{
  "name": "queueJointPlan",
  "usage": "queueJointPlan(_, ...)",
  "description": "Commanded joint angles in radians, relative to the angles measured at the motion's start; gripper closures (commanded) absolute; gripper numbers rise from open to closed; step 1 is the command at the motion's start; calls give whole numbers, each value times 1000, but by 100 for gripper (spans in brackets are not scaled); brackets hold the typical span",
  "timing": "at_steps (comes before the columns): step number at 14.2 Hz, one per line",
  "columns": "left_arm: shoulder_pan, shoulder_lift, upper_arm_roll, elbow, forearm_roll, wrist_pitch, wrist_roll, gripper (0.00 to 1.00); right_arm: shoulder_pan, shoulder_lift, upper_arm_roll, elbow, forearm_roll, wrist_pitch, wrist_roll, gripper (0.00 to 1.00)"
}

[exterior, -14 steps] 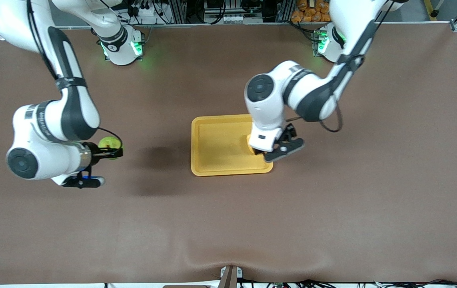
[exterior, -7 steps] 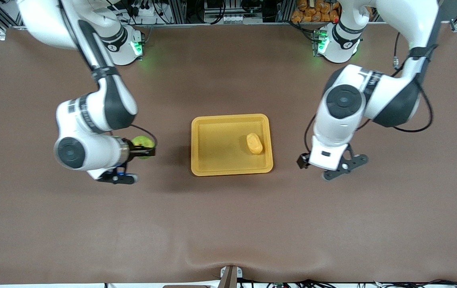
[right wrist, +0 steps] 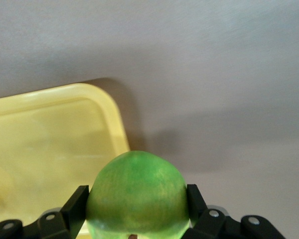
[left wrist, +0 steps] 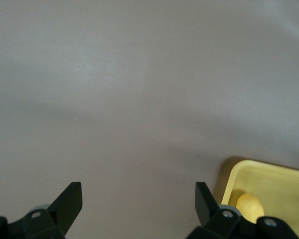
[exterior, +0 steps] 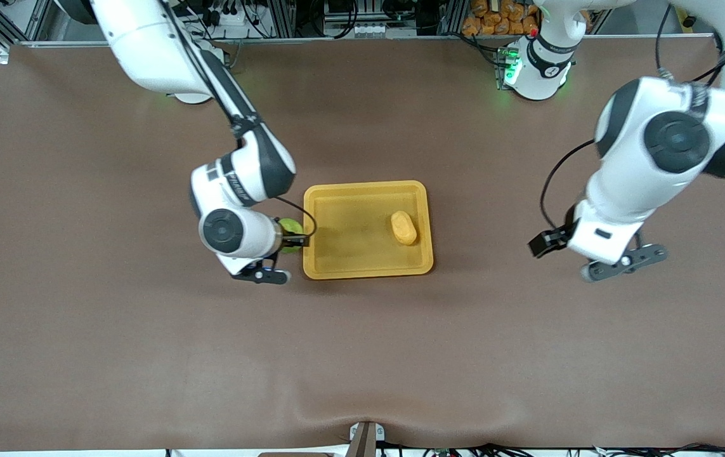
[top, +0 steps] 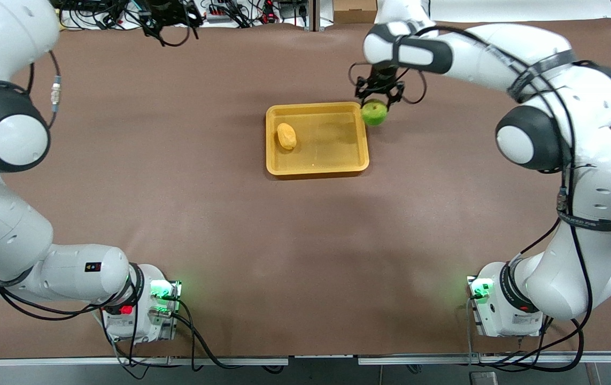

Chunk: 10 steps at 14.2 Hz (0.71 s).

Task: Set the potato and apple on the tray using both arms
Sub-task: 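Carry the apple to the tray with the right gripper while the left gripper withdraws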

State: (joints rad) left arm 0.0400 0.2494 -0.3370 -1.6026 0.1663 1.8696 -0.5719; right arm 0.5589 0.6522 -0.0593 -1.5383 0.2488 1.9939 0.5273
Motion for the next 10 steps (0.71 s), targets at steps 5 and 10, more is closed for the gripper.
queueJointPlan(5, 79, -123, -5, -42, -62, -116, 222, 0, 87, 24, -13, 12, 33, 49, 103, 100)
queueJointPlan(10, -23, -183, 137, -42, -82, -200, 339, 0, 121, 53, -14, 10, 70, 88, 129, 100)
